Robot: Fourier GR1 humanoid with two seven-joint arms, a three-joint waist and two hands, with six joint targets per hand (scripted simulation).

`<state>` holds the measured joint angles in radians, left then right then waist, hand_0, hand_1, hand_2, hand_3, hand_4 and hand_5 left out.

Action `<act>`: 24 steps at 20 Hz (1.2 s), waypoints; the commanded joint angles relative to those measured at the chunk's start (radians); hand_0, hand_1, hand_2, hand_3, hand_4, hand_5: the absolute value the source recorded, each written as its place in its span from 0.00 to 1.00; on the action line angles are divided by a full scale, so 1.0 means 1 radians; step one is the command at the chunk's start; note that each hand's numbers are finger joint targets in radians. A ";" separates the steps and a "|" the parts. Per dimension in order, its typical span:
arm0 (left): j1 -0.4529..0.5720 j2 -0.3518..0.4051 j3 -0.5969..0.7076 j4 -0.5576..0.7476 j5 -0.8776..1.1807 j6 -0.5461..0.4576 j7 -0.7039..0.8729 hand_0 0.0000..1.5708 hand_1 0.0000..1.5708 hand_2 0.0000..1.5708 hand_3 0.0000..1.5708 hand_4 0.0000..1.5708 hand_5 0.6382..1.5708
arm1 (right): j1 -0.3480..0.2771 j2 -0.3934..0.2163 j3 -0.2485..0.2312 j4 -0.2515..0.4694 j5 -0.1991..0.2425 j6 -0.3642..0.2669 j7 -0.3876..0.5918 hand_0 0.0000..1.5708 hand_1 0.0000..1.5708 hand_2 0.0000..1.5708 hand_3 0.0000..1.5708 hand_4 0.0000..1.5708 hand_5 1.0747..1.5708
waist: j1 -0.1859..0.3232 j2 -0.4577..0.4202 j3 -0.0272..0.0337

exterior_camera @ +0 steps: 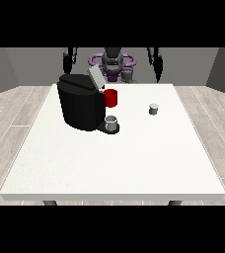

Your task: Insert the coffee pod into the coffee machine and close the lid

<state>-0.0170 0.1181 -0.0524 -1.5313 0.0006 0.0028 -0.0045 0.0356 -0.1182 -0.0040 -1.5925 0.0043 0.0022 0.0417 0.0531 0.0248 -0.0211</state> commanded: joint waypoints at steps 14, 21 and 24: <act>-0.012 0.089 0.096 0.084 -0.002 -0.115 -0.235 0.00 0.00 0.00 0.00 0.20 1.00 | -0.013 0.109 -0.052 0.012 -0.017 -0.116 -0.120 0.00 0.00 0.00 0.00 0.17 1.00 | -0.072 -0.041 0.0211; -0.220 0.234 0.202 0.215 -0.010 -0.145 -0.126 0.00 0.00 0.00 0.00 0.00 1.00 | -0.122 0.065 -0.080 0.018 -0.050 -0.078 -0.113 0.00 0.00 0.00 0.00 0.11 1.00 | -0.138 0.066 0.0211; -0.281 0.252 0.210 0.278 0.019 -0.198 -0.055 0.00 0.00 0.00 0.00 0.00 1.00 | -0.111 0.101 -0.035 0.006 -0.021 -0.102 -0.101 0.00 0.00 0.00 0.00 0.12 1.00 | -0.158 0.053 0.0211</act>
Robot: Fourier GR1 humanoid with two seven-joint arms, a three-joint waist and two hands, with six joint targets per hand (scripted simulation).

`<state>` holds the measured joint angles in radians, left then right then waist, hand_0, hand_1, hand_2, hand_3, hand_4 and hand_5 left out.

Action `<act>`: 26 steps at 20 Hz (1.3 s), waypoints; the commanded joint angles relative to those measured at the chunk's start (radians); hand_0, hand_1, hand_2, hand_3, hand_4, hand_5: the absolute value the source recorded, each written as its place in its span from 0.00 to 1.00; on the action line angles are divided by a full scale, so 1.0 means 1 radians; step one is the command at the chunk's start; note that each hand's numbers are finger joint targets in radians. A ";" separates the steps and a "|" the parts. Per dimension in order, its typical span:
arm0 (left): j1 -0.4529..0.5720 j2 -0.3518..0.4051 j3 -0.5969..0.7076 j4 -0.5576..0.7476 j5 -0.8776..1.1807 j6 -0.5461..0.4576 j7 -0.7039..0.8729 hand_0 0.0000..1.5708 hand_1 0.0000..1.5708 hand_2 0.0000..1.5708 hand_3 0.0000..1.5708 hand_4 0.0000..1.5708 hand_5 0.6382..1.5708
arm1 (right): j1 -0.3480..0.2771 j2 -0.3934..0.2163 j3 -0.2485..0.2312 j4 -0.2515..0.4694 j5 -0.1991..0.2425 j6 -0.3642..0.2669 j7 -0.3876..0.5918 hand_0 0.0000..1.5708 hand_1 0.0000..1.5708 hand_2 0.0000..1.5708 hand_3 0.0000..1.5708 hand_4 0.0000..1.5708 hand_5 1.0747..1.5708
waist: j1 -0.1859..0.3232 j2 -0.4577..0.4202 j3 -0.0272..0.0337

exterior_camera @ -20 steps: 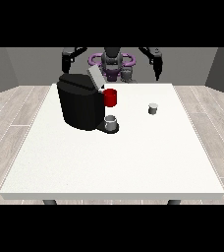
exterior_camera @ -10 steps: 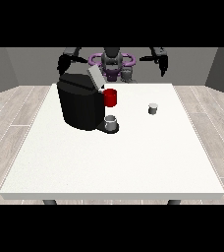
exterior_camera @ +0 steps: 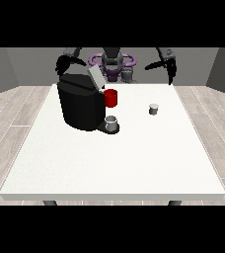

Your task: Insert the coffee pod into the coffee machine and close the lid

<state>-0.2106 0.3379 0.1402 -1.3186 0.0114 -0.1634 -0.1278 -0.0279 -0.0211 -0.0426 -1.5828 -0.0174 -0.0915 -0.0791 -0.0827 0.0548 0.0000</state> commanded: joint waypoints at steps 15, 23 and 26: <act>-0.266 0.150 0.069 0.459 -0.123 -0.018 -0.093 0.00 0.00 0.00 0.00 0.00 1.00 | -0.194 -0.038 -0.005 0.005 -0.003 -0.011 0.083 0.00 0.00 0.00 0.00 0.25 1.00 | -0.075 0.216 -0.0007; -0.311 0.058 -0.046 0.511 -0.268 0.072 -0.068 0.00 0.00 0.29 0.00 0.00 1.00 | -0.194 -0.007 0.006 0.126 0.057 -0.070 0.062 0.00 0.00 0.00 0.00 0.27 1.00 | -0.049 0.157 -0.0001; -0.386 0.096 -0.001 0.597 -0.259 0.058 -0.001 0.28 0.28 0.39 0.19 0.00 1.00 | -0.189 0.008 0.053 0.088 0.080 -0.073 0.102 0.00 0.00 0.00 0.00 0.23 1.00 | -0.078 0.142 -0.0003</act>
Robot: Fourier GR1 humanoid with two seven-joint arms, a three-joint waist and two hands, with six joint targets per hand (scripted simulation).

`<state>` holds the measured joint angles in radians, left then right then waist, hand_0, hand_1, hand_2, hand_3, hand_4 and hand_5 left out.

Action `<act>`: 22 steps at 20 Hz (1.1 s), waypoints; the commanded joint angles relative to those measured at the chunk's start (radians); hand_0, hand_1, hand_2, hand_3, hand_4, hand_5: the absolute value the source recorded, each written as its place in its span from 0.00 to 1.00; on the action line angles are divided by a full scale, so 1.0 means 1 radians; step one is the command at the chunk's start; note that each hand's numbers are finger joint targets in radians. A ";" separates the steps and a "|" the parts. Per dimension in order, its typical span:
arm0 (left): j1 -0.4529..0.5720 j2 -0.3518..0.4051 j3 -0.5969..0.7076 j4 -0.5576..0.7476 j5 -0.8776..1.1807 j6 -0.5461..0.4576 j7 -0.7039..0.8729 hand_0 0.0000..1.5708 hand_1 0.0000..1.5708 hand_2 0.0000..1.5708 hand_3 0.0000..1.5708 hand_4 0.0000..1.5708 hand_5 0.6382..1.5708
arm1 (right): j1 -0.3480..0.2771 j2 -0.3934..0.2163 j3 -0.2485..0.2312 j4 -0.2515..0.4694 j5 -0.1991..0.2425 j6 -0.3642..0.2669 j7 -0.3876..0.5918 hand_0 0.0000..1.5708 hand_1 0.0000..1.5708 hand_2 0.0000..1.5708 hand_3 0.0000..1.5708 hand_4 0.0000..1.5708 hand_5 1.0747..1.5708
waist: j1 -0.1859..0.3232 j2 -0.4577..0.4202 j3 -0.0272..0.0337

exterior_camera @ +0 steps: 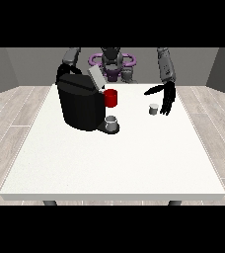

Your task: Insert the coffee pod into the coffee machine and close the lid

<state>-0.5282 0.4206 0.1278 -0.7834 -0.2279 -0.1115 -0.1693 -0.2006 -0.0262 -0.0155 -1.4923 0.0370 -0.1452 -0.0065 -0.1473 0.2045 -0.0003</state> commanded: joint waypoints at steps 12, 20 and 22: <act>-0.039 0.032 -0.085 0.132 -0.203 0.091 -0.038 0.35 0.35 0.44 0.29 0.00 1.00 | 0.016 -0.028 -0.017 0.081 -0.023 0.009 -0.063 0.00 0.00 0.00 0.00 0.33 1.00 | 0.000 -0.001 0.0005; -0.076 0.022 -0.057 0.214 -0.250 0.203 -0.136 0.49 0.49 0.58 0.44 0.22 1.00 | 0.007 0.004 -0.005 0.028 -0.037 -0.003 -0.040 0.00 0.00 0.00 0.00 0.31 1.00 | -0.011 0.008 0.0001; -0.095 0.002 -0.063 0.222 -0.276 0.254 -0.108 0.52 0.52 0.62 0.47 0.25 1.00 | -0.013 0.003 -0.004 0.041 -0.035 -0.002 -0.015 0.00 0.00 0.00 0.00 0.33 1.00 | -0.011 0.011 0.0001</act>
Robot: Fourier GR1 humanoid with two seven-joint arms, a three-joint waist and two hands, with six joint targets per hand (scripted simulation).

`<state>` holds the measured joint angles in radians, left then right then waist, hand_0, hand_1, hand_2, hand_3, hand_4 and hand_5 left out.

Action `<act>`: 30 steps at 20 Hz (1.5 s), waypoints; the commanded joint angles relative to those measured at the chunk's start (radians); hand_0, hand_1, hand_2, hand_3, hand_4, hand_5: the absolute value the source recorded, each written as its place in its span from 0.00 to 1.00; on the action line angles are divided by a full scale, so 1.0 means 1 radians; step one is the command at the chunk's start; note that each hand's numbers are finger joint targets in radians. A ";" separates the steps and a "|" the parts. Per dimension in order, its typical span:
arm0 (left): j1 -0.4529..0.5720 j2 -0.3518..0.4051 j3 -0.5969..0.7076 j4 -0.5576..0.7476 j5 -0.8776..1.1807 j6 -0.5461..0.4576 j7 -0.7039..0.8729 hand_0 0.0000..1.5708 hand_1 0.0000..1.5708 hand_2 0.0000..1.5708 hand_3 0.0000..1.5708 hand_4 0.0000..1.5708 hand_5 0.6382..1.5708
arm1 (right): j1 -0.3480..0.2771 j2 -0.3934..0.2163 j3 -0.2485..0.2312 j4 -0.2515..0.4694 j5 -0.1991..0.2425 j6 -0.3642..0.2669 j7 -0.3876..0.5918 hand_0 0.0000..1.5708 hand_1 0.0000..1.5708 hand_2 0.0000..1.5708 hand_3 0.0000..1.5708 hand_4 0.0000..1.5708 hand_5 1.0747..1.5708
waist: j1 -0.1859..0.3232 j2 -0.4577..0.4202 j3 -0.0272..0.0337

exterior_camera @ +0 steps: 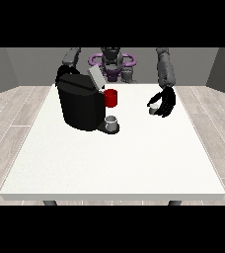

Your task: Insert the coffee pod into the coffee machine and close the lid

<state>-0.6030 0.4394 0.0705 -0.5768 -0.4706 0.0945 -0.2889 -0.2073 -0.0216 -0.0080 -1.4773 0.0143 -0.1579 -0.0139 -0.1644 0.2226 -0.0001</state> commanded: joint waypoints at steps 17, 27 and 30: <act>-0.143 0.023 -0.019 0.036 -0.085 -0.031 -0.116 0.92 0.92 0.92 0.88 0.40 1.00 | -0.020 0.012 0.023 0.019 -0.012 -0.010 0.050 0.00 0.00 0.00 0.00 0.31 1.00 | -0.013 -0.033 -0.0005; -0.272 0.062 -0.030 -0.015 -0.091 -0.227 -0.019 0.80 0.80 0.85 0.82 0.36 1.00 | 0.016 0.020 0.036 0.093 -0.036 0.001 -0.007 0.00 0.00 0.00 0.00 0.32 1.00 | -0.030 -0.126 0.0002; -0.266 0.044 -0.027 -0.030 -0.100 -0.210 -0.020 0.81 0.81 0.85 0.82 0.35 1.00 | 0.021 0.020 0.027 0.078 -0.033 -0.003 -0.006 0.00 0.00 0.00 0.00 0.30 1.00 | -0.036 -0.127 0.0000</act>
<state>-0.8607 0.4855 0.0402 -0.6024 -0.5659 -0.0939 -0.3174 -0.2201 -0.0248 -0.0163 -1.3671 -0.0310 -0.1407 -0.0340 -0.1795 0.1276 0.0003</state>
